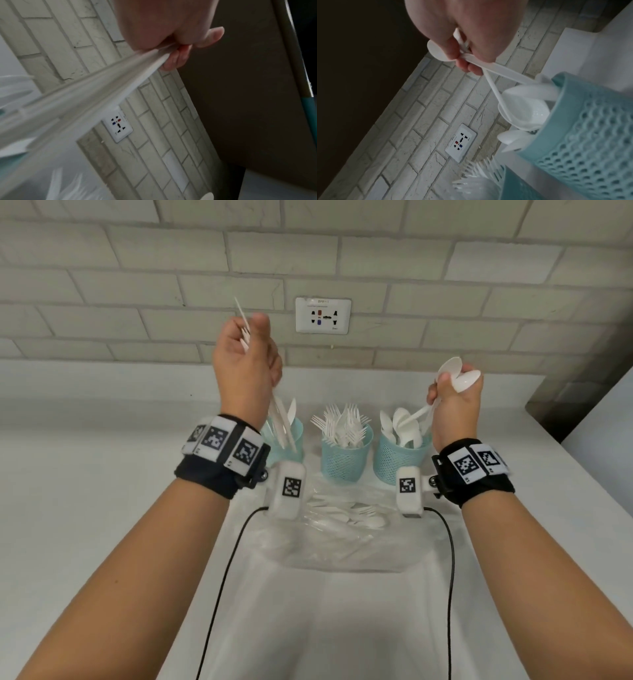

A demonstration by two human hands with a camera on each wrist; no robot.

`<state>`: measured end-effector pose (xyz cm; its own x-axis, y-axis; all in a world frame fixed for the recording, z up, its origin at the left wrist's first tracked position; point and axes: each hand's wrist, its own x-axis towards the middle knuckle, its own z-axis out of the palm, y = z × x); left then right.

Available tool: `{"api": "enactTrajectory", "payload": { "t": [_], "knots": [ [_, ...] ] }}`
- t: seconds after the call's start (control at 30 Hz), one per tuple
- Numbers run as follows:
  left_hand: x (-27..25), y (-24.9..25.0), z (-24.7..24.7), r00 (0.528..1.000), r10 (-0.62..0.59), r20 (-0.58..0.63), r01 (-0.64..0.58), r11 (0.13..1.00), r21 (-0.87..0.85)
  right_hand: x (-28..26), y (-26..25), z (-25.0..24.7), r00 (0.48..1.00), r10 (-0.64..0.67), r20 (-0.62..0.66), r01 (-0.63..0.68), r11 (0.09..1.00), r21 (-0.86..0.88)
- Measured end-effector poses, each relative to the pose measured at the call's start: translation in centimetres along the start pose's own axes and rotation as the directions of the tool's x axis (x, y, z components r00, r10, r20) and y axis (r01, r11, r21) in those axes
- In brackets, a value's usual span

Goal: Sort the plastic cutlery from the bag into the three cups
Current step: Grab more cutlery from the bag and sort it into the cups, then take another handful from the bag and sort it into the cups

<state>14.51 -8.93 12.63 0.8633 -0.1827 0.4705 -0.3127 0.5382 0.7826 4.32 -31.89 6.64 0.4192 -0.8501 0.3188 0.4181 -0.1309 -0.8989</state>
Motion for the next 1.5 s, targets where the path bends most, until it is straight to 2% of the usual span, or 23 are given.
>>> {"api": "enactTrajectory", "payload": {
  "t": [0.1, 0.2, 0.3, 0.37, 0.5, 0.57, 0.63, 0.7, 0.77, 0.8, 0.9, 1.0, 1.07, 1.13, 1.2, 1.23, 1.27, 1.3, 1.37, 1.4, 1.43, 1.47, 1.5],
  "knots": [
    [1.8, 0.0, 0.0, 0.997, 0.069, -0.032, -0.07, 0.997, -0.031, 0.1, 0.0, 0.3, 0.999, 0.018, 0.027, -0.019, 0.999, 0.043],
    [3.0, -2.0, -0.4, 0.997, 0.062, -0.036, -0.062, 0.998, -0.009, 0.5, 0.0, 0.4, 0.998, 0.052, 0.041, -0.052, 0.999, -0.007],
    [3.1, -5.3, -1.2, 0.999, 0.03, -0.032, -0.027, 0.997, 0.075, 0.7, 0.7, 0.2, 0.996, 0.083, 0.029, -0.08, 0.994, -0.076],
    [2.7, -7.4, -1.8, 0.999, 0.007, -0.035, 0.0, 0.981, 0.193, 0.6, 1.6, -0.1, 0.994, 0.106, 0.022, -0.102, 0.983, -0.154],
    [1.4, -10.6, -3.0, 0.992, -0.125, -0.001, 0.111, 0.879, 0.464, 0.4, 3.1, -0.9, 0.987, 0.15, 0.061, -0.132, 0.963, -0.233],
    [1.0, -11.4, -3.4, 0.974, -0.225, 0.03, 0.159, 0.769, 0.619, 0.4, 3.4, -1.1, 0.979, 0.168, 0.118, -0.132, 0.955, -0.267],
    [0.9, -11.7, -3.7, 0.953, -0.299, 0.053, 0.172, 0.676, 0.716, 0.3, 3.5, -1.2, 0.973, 0.149, 0.176, -0.093, 0.953, -0.288],
    [0.9, -11.6, -3.9, 0.961, -0.276, 0.036, 0.162, 0.66, 0.734, 0.3, 3.4, -1.2, 0.976, 0.082, 0.2, -0.005, 0.934, -0.358],
    [0.8, -11.1, -4.1, 0.978, -0.206, 0.017, 0.128, 0.668, 0.733, 0.3, 3.2, -1.1, 0.975, 0.02, 0.221, 0.085, 0.887, -0.455],
    [0.8, -11.0, -4.2, 0.98, -0.198, 0.035, 0.102, 0.64, 0.762, 0.2, 3.3, -1.1, 0.968, 0.014, 0.249, 0.121, 0.845, -0.521],
    [1.0, -10.0, -4.1, 0.949, -0.303, 0.083, 0.055, 0.422, 0.905, -0.1, 3.8, -1.0, 0.926, 0.112, 0.361, 0.197, 0.671, -0.715],
    [1.0, -8.3, -4.0, 0.962, -0.241, 0.132, -0.053, 0.308, 0.95, -0.4, 2.9, -0.8, 0.921, 0.108, 0.374, 0.235, 0.611, -0.756],
    [0.5, -6.6, -3.6, 0.972, -0.138, 0.192, -0.143, 0.304, 0.942, -0.6, 1.2, -0.2, 0.917, 0.042, 0.398, 0.298, 0.59, -0.75],
    [-0.3, -4.6, -2.8, 0.96, -0.102, 0.261, -0.21, 0.359, 0.909, -1.1, -1.1, 0.7, 0.891, 0.025, 0.453, 0.345, 0.612, -0.711],
    [-1.9, -2.6, -1.9, 0.908, -0.221, 0.357, -0.243, 0.415, 0.876, -2.1, -3.8, 1.7, 0.836, 0.115, 0.537, 0.33, 0.676, -0.659],
    [-2.8, -1.9, -1.6, 0.852, -0.332, 0.406, -0.249, 0.425, 0.87, -2.8, -4.9, 2.1, 0.79, 0.18, 0.587, 0.324, 0.69, -0.647],
    [-4.0, -1.5, -1.4, 0.77, -0.461, 0.441, -0.256, 0.409, 0.876, -3.7, -6.0, 2.3, 0.735, 0.242, 0.633, 0.334, 0.683, -0.649],
    [-5.2, -1.5, -1.3, 0.67, -0.585, 0.456, -0.279, 0.371, 0.886, -4.7, -6.7, 2.5, 0.682, 0.301, 0.667, 0.353, 0.663, -0.66],
    [-7.7, -2.4, -1.6, 0.482, -0.77, 0.417, -0.355, 0.264, 0.897, -6.8, -7.3, 2.5, 0.564, 0.43, 0.705, 0.42, 0.585, -0.694],
    [-8.9, -3.0, -1.8, 0.419, -0.827, 0.373, -0.397, 0.203, 0.895, -7.9, -7.1, 2.3, 0.494, 0.508, 0.706, 0.463, 0.534, -0.708],
    [-9.9, -3.7, -2.1, 0.384, -0.864, 0.324, -0.437, 0.139, 0.889, -9.1, -6.5, 2.0, 0.421, 0.588, 0.69, 0.503, 0.481, -0.718],
    [-10.8, -4.4, -2.5, 0.373, -0.885, 0.278, -0.473, 0.076, 0.878, -10.2, -5.6, 1.5, 0.359, 0.662, 0.658, 0.54, 0.427, -0.725],
    [-11.5, -5.0, -2.8, 0.377, -0.894, 0.243, -0.499, 0.024, 0.866, -11.4, -4.6, 1.0, 0.318, 0.722, 0.615, 0.58, 0.365, -0.728]
  ]
}}
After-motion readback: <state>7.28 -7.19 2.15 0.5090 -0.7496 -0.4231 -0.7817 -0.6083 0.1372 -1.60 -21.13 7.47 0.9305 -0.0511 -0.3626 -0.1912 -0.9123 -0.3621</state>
